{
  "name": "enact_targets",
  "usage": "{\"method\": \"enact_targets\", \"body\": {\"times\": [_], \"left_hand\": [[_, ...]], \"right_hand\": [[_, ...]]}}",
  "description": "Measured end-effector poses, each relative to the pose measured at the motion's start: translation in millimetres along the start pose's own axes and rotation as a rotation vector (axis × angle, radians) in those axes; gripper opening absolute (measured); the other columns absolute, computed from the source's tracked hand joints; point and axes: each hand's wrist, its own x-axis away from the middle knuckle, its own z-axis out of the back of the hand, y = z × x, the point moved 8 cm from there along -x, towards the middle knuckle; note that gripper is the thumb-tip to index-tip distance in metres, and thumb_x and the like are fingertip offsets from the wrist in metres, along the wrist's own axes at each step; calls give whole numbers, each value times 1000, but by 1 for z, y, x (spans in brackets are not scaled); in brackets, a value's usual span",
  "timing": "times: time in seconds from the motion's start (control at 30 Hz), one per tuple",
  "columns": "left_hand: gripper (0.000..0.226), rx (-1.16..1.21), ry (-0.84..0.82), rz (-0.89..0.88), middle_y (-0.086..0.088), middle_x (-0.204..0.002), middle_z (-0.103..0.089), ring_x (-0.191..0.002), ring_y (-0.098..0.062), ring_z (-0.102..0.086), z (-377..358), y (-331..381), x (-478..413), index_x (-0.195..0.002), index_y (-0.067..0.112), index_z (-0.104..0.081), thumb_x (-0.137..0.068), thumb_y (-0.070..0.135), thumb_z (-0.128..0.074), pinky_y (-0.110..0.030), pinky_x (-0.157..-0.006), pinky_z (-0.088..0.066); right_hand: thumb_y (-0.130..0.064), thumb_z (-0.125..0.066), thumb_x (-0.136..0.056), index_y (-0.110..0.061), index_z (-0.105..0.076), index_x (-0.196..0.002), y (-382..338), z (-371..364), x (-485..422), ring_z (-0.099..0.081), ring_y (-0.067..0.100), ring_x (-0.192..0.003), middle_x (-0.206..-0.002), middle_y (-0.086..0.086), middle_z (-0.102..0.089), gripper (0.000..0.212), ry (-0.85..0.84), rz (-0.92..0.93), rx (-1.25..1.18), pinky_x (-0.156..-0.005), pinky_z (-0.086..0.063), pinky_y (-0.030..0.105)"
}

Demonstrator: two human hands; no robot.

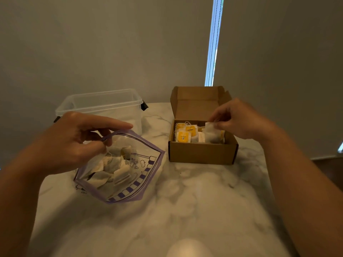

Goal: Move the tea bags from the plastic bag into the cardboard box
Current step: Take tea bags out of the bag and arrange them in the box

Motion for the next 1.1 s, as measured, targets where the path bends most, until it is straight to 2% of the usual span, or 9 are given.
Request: {"method": "enact_targets", "body": {"times": [0.17, 0.23, 0.37, 0.5, 0.6, 0.83, 0.93, 1.03, 1.1], "left_hand": [[56, 16, -14, 0, 12, -85, -70, -75, -17, -67, -2, 1, -1, -114, 48, -67, -62, 34, -50, -23, -65, -55], [56, 17, -10, -4, 13, -85, -70, -76, -17, -67, -2, 0, -1, -114, 46, -68, -62, 34, -50, -22, -65, -55], [57, -11, -13, 6, 11, -89, -70, -77, -19, -66, -2, 0, -1, -117, 45, -66, -64, 33, -49, -29, -66, -57], [53, -40, -23, 13, 14, -98, -71, -85, -20, -67, -4, 2, -3, -117, 37, -70, -68, 32, -50, -27, -67, -58], [52, -37, -1, 24, 12, -103, -71, -88, -19, -67, -1, 1, -1, -118, 31, -68, -69, 29, -50, -25, -67, -57], [53, -41, 31, 13, 8, -107, -72, -86, -24, -67, 4, 7, 1, -118, 30, -67, -73, 6, -52, -28, -69, -58], [51, -25, 58, -32, 13, -104, -71, -83, -27, -66, 7, 14, 1, -120, 25, -66, -73, 16, -49, -26, -68, -55], [51, -12, 82, -71, -1, -109, -71, -83, -29, -65, 9, 18, 5, -122, 22, -65, -74, 19, -48, -27, -68, -54], [52, -13, 78, -92, -1, -107, -71, -84, -30, -65, 7, 19, 11, -122, 20, -68, -75, 17, -47, -26, -69, -53]], "right_hand": [[-12, -72, -86, -25, -75, -98, 16, -15, -8, -60, 5, -82, -95, -5, -69, 18, -8, -55, 101, -65, -46, 19], [-9, -70, -87, -22, -73, -105, 21, -17, -9, -59, 8, -86, -103, -2, -69, 22, 35, -83, 133, -64, -43, 16], [-8, -67, -89, -18, -71, -112, 23, -7, -3, -55, 9, -89, -110, 1, -69, 25, 176, -100, 125, -75, -43, 22], [-12, -69, -88, -16, -74, -105, 1, -3, 11, -56, 8, -79, -98, 1, -71, 18, 292, 15, 93, -66, -36, 11], [-15, -70, -87, -17, -75, -98, -25, -4, 22, -54, -2, -67, -83, -6, -67, 12, 363, 121, 3, -60, -32, 3], [-27, -67, -89, -25, -74, -94, -62, -40, 28, -57, -8, -70, -75, -27, -58, 8, 229, 231, -146, -55, -36, 2], [-26, -68, -89, -27, -74, -92, -70, -52, 28, -57, -11, -76, -77, -25, -61, 7, 174, 254, -213, -55, -39, 1], [-29, -67, -89, -30, -74, -94, -81, -67, 28, -61, -6, -81, -81, -22, -66, 9, 87, 264, -272, -59, -45, 6], [-28, -66, -89, -29, -75, -92, -91, -76, 24, -64, -2, -79, -82, -19, -69, 9, 28, 261, -323, -62, -49, 9]]}}
